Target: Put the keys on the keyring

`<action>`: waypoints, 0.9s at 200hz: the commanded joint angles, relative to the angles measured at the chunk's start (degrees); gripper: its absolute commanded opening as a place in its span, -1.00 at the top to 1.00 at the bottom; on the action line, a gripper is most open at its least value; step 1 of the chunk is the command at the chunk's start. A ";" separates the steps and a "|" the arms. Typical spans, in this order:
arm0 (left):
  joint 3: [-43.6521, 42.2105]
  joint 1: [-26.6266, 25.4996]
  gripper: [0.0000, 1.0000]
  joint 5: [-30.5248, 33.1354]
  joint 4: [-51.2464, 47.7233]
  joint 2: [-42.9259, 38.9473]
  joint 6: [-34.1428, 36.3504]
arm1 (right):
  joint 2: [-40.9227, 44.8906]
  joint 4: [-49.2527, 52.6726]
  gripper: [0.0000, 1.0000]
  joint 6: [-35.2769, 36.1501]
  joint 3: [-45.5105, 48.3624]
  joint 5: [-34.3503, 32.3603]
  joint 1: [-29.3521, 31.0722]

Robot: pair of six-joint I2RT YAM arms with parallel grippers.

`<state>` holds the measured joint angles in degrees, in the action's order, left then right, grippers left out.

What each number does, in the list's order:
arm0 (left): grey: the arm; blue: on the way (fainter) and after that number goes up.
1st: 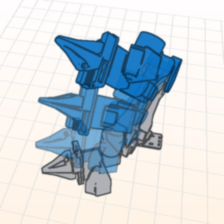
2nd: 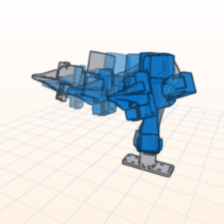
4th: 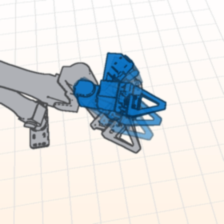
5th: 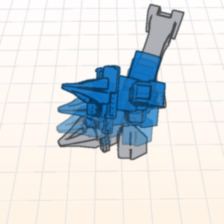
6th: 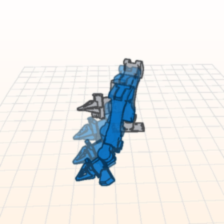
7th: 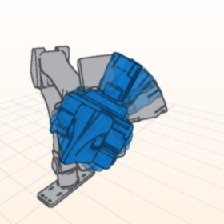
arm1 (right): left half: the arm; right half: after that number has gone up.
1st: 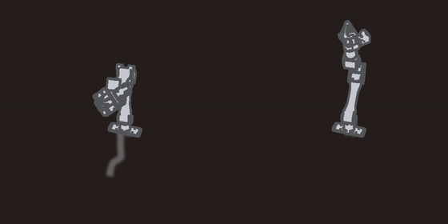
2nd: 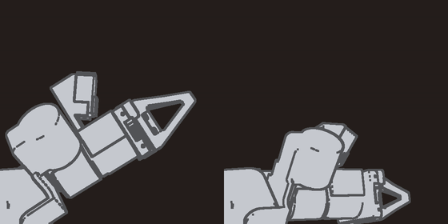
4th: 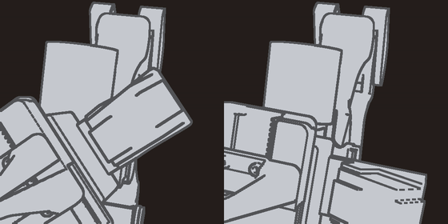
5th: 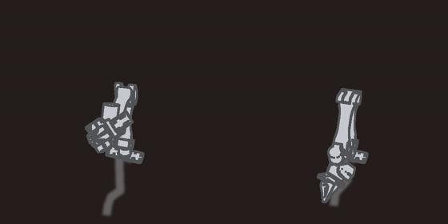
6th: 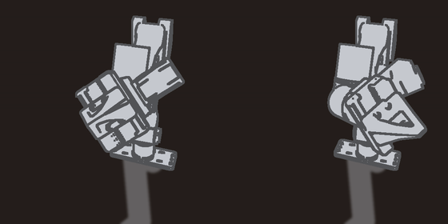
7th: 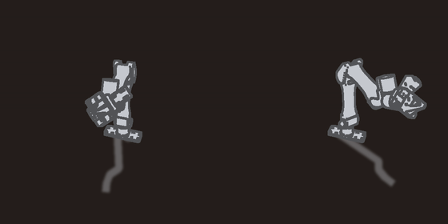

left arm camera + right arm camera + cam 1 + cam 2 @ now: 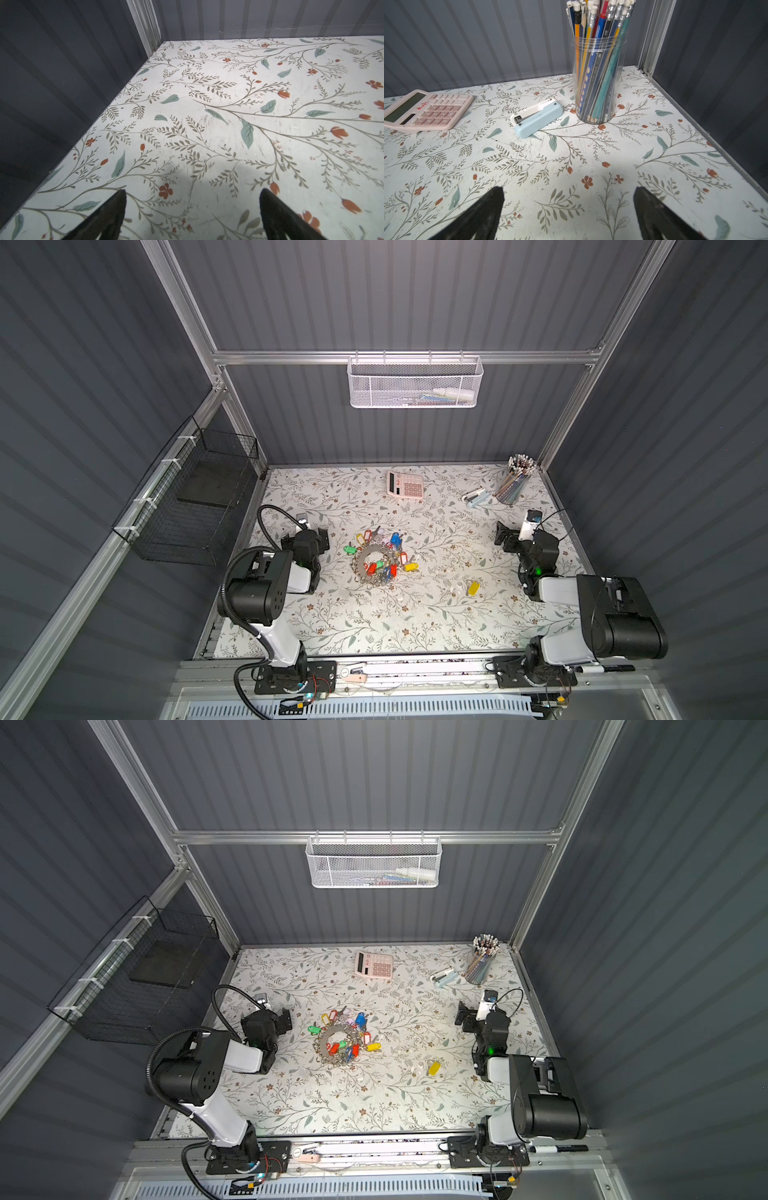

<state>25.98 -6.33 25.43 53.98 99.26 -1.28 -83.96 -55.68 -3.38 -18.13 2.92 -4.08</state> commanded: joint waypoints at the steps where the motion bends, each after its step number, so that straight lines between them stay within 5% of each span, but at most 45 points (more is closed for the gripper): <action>1: -0.08 -0.18 -0.99 -0.03 0.95 -0.68 -0.39 | 0.20 -0.74 -0.98 0.60 -0.50 0.56 0.04; 180: -0.05 -0.18 -0.99 -0.37 0.63 -0.74 -0.56 | 0.12 -0.67 -0.98 0.22 -0.50 -0.28 -0.09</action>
<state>25.98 -6.33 25.41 53.98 99.26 -1.28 -83.96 -55.68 -3.38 -18.13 3.07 -4.08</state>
